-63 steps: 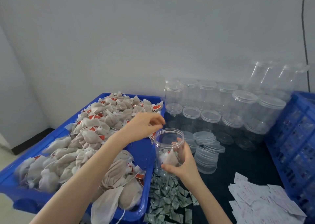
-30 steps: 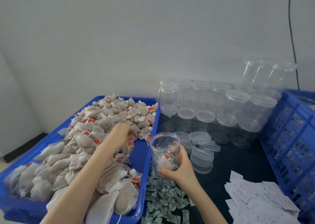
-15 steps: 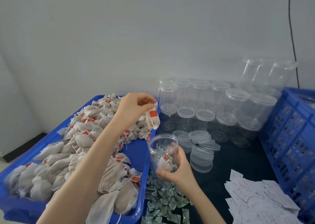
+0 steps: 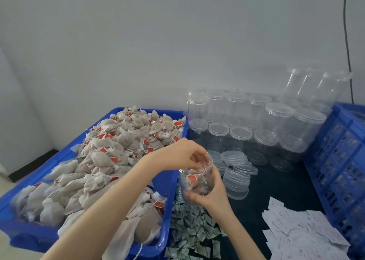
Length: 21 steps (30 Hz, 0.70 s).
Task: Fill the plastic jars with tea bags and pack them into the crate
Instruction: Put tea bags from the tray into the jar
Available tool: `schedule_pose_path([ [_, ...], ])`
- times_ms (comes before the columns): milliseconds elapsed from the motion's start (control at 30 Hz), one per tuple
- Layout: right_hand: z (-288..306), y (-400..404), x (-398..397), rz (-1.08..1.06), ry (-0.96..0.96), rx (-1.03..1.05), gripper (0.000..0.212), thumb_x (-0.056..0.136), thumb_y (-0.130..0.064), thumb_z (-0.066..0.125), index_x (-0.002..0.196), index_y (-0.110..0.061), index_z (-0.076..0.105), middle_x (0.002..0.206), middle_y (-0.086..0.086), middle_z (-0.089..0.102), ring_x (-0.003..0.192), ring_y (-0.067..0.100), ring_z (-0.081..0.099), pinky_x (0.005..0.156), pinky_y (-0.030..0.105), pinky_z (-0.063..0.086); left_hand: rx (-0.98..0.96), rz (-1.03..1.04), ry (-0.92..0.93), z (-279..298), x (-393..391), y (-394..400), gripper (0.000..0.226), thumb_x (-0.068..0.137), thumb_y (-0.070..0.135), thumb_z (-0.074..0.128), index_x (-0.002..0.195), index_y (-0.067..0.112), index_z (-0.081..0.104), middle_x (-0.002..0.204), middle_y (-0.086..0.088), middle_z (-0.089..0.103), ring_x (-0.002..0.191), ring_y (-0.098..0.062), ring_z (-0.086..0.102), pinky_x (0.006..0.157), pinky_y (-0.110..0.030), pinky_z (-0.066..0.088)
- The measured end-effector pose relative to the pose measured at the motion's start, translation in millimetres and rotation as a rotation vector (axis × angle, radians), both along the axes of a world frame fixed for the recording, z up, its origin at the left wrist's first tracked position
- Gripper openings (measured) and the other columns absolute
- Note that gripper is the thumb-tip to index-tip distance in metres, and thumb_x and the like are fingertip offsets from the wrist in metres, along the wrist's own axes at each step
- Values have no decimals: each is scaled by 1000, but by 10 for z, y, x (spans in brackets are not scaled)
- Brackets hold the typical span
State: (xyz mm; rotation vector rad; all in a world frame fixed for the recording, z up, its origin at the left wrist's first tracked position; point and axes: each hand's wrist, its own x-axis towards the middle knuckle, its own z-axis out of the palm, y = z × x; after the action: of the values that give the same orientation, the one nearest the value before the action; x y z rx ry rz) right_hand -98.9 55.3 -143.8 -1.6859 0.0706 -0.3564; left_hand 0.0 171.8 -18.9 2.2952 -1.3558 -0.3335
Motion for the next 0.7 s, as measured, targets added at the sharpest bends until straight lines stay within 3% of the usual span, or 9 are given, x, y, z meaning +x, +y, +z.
schedule_pose_path([
  [133,-2,-14,13,-8,11,11,97,55,-25,89,138,-39,39,127,-24,58,117,-9,54,85,7,46,-168,71,16,110,112,157,21,87,14,67,105,24,67,92,22,65,89,13,61,77,0,44],
  [233,-31,-56,18,-4,22,8,94,65,-7,89,139,-36,39,134,-16,55,119,-7,53,84,6,46,-258,272,-55,63,358,336,22,87,11,67,105,24,67,90,20,66,87,5,65,72,-2,44],
  [267,-42,-67,22,-3,25,10,94,66,-3,89,138,-36,38,135,-16,54,119,-7,52,82,5,46,-183,356,-108,4,447,385,23,87,10,66,107,22,66,94,14,67,88,1,65,71,-4,45],
  [333,-62,-77,26,-4,34,11,95,65,-1,88,137,-38,37,136,-16,52,123,-5,49,79,3,46,202,455,-212,-195,597,459,26,90,12,63,116,16,63,110,0,67,97,-12,63,79,-14,48],
  [433,-81,-57,14,0,34,-3,99,63,-7,91,141,-34,36,138,-13,53,128,4,49,92,12,48,734,424,-128,-643,682,576,46,90,25,63,134,12,53,131,-7,56,117,-24,54,94,-30,44],
  [500,-70,-29,0,5,33,-25,101,56,-21,91,142,-31,37,137,-13,55,128,5,50,103,22,45,855,432,-56,-867,685,616,46,90,30,63,132,13,55,131,-7,57,115,-25,56,95,-32,47],
  [633,-72,18,-2,-6,42,-27,89,56,-23,87,131,-40,42,125,-25,59,117,-8,54,87,6,44,872,448,-178,-973,708,537,28,89,12,62,115,1,64,117,-14,65,105,-28,63,86,-32,50],
  [700,-61,39,-5,-16,36,-30,89,56,-22,86,130,-42,41,126,-25,58,118,-11,52,87,4,43,879,472,-211,-1011,740,519,32,89,10,61,120,2,60,121,-14,62,109,-28,61,89,-33,49],
])
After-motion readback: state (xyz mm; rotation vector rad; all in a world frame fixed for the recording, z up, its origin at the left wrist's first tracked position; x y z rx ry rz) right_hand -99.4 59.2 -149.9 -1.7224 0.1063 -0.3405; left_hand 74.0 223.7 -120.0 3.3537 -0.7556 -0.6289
